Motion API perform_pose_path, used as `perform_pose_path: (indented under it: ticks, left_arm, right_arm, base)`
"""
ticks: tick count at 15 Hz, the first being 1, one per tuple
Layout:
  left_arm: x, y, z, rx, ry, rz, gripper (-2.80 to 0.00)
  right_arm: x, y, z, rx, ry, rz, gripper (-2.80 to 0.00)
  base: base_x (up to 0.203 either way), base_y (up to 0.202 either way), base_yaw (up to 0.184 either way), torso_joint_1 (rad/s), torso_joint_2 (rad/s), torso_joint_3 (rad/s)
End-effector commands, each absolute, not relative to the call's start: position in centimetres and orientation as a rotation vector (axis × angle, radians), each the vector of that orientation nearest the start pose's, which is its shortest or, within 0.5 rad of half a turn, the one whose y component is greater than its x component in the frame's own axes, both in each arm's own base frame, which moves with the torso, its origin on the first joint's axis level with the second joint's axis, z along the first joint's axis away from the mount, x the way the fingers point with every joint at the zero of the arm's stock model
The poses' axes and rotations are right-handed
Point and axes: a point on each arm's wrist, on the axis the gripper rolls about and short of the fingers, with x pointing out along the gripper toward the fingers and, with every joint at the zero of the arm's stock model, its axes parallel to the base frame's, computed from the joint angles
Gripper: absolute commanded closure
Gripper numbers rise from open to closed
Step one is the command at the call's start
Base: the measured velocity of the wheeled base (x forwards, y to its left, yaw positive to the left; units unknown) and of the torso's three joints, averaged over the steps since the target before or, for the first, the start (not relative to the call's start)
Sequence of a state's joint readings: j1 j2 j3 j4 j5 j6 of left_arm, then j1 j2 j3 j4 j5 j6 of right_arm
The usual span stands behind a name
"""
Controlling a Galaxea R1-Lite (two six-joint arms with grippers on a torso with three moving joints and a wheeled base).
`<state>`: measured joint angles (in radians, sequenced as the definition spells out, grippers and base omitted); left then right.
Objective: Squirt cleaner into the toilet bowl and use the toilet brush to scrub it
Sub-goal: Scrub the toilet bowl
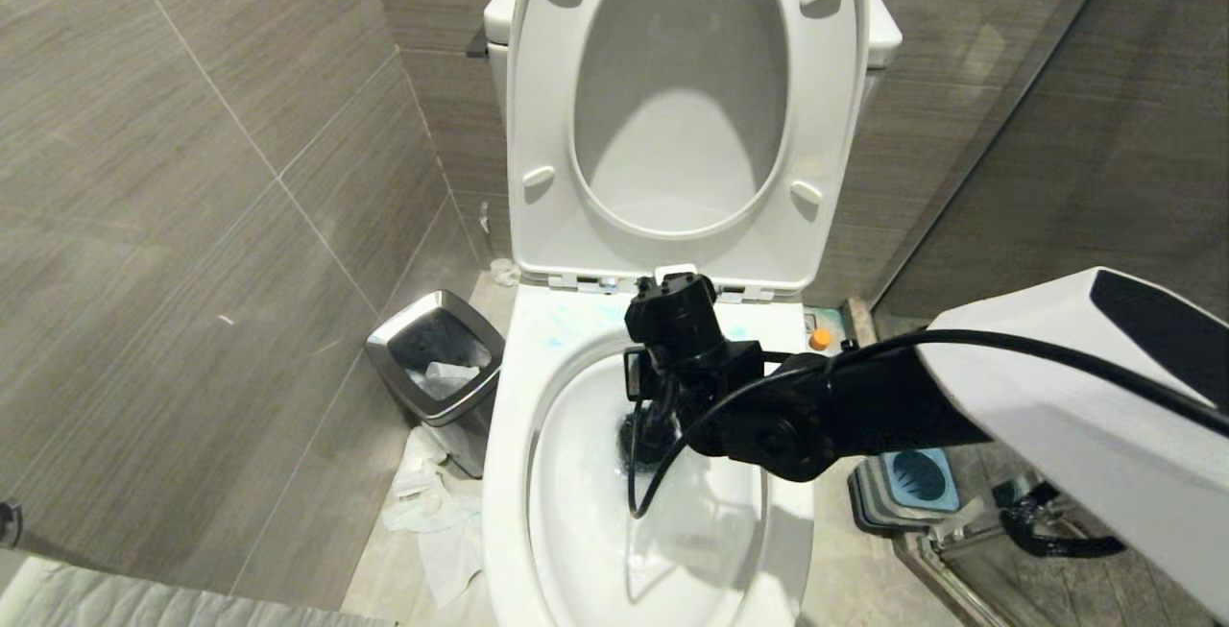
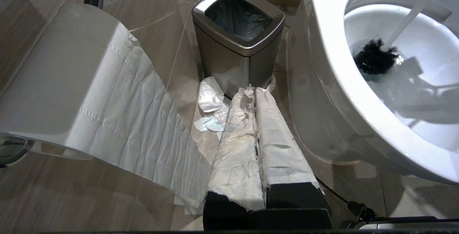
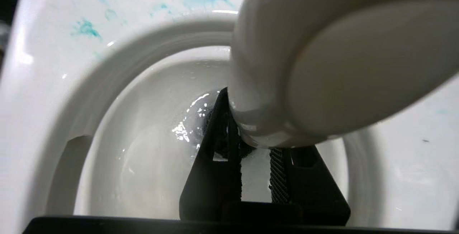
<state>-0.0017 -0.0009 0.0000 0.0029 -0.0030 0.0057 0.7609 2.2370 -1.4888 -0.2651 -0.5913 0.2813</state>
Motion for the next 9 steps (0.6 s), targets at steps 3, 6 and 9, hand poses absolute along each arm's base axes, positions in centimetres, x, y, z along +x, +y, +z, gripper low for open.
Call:
perform_pose_path:
  ticks: [3,6,9]
  left_arm:
    - [-2.3,0.0,7.5,0.006,0.005,-0.005,0.00]
    - [-2.3,0.0,7.5,0.006,0.005,-0.005,0.00]
    - [-2.3,0.0,7.5,0.006,0.005,-0.005,0.00]
  right_arm:
    - [31.0,27.9,19.6,0.039,0.336,0.125,0.00]
    - [31.4,28.3,17.9,0.023,0.375,0.117,0.00]
    - [32.6,29.4,13.8,-0.026,0.444,0.100,0.00]
  base:
    - [0.000,0.000,0.000,0.000,0.00,0.000]
    - [0.000,0.000,0.000,0.000,0.00,0.000]
    - [0.000,0.000,0.000,0.000,0.00,0.000]
